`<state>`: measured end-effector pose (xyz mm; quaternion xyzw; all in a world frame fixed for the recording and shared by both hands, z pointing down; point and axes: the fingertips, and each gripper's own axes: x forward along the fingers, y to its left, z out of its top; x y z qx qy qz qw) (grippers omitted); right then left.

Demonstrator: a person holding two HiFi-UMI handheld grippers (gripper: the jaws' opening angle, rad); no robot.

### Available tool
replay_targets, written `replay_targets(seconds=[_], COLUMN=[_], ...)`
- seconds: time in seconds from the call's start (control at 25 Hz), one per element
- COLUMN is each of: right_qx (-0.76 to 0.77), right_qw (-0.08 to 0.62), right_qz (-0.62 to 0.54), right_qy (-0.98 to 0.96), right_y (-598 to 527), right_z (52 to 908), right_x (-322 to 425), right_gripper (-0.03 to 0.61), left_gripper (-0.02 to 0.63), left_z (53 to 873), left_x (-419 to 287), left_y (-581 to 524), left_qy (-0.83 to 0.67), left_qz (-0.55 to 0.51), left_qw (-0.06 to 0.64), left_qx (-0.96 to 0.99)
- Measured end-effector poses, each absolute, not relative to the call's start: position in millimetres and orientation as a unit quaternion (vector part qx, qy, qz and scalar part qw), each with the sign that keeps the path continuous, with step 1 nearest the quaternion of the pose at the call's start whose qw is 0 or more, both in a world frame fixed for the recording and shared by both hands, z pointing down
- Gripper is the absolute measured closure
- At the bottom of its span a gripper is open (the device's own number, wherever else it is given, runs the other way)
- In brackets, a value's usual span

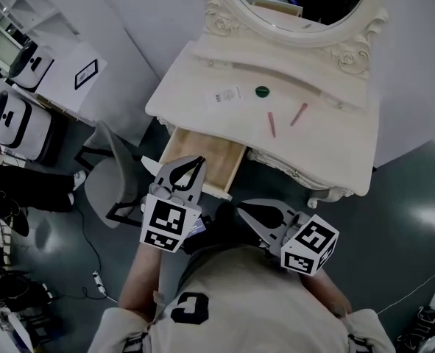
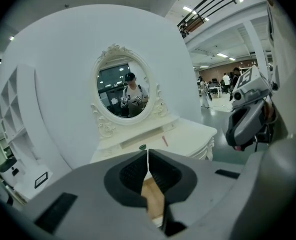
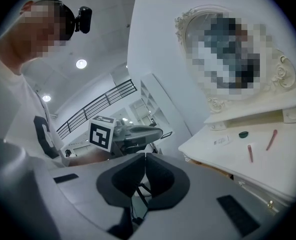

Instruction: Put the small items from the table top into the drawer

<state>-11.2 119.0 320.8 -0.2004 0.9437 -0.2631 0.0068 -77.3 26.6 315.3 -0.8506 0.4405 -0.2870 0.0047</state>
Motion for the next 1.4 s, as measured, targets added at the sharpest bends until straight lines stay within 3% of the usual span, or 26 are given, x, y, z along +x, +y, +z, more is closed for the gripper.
replay_targets(seconds=[0.64,0.8,1.24,1.4], right_qx=[-0.187,-0.190,-0.199,-0.203], right_qw=[-0.027,-0.046,-0.075,-0.081], right_qz=[-0.296,-0.307,-0.341,-0.351], right_qy=[0.936,0.931,0.916,0.911], right_y=[62.6,50.1,28.7,23.7], right_z=[336.8,348.7,375.9,381.4], right_x=[-63.2,-78.7,-100.5,-102.7], right_gripper=[0.551,0.551,0.549,0.551], left_gripper=[0.552,0.456,0.331,0.319], left_z=[367.0,389.7,461.6,485.2], left_x=[-126.7,-128.8,-131.0,-133.7], left_y=[-88.1,-116.7,-195.7,-218.9], left_qy=[0.443,0.433,0.423,0.424], left_qz=[-0.288,-0.274,-0.277,-0.285], left_qw=[-0.039,-0.088,-0.145,-0.166], left_qx=[-0.848,-0.854,-0.851,-0.843])
